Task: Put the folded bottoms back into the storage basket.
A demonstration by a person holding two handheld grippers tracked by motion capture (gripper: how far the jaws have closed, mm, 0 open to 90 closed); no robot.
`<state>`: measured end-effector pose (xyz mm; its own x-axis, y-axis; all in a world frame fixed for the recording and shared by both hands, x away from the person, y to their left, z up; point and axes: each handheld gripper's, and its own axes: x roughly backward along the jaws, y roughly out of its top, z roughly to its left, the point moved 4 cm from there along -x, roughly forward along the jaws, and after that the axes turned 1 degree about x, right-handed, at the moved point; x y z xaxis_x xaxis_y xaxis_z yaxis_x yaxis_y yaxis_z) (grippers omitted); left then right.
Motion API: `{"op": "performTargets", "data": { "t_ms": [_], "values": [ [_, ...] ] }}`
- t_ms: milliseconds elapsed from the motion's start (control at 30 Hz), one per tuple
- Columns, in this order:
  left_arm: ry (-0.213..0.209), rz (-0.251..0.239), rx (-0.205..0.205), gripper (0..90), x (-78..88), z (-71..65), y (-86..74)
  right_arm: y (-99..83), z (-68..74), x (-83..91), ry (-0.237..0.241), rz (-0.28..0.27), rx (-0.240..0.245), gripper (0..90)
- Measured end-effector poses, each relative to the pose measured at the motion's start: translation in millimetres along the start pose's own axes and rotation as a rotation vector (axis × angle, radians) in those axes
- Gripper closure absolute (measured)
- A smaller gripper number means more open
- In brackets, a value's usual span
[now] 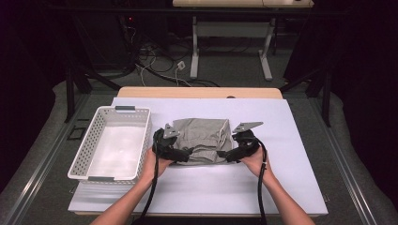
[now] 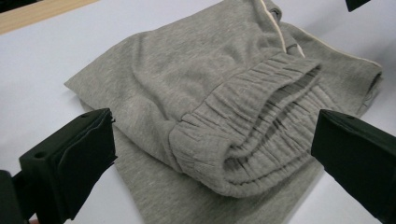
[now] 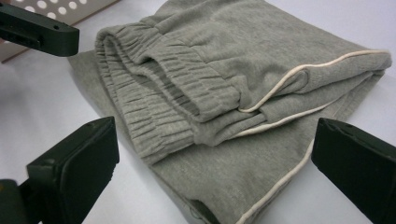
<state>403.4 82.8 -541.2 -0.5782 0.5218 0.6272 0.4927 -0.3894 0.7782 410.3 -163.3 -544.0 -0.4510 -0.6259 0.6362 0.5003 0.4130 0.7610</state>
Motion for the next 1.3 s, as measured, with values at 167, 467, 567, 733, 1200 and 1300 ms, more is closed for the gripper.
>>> {"op": "performTargets", "data": {
  "t_ms": [167,467,567,733,1200,1300],
  "values": [
    [0.004,0.006,0.029,0.0,-5.8,4.1,1.1,1.8,-4.5,-5.9,0.000,0.005,-0.021,0.2],
    [0.022,0.026,0.048,0.0,-20.6,9.8,4.6,5.2,-9.8,-17.2,-0.003,0.025,-0.055,0.5],
    [0.030,0.031,0.065,0.1,-25.5,13.6,4.5,5.5,-14.2,-22.3,-0.011,0.027,-0.074,0.7],
    [0.041,0.048,0.080,0.4,-33.0,18.8,2.0,5.4,-19.1,-29.7,-0.023,0.045,-0.093,0.8],
    [0.080,0.058,0.137,0.4,-44.4,32.1,1.8,3.0,-33.0,-37.9,-0.045,0.057,-0.146,1.3],
    [0.096,0.088,0.157,0.5,-49.0,34.3,-2.6,3.5,-35.7,-39.7,-0.040,0.055,-0.165,1.0]
  ]
}}
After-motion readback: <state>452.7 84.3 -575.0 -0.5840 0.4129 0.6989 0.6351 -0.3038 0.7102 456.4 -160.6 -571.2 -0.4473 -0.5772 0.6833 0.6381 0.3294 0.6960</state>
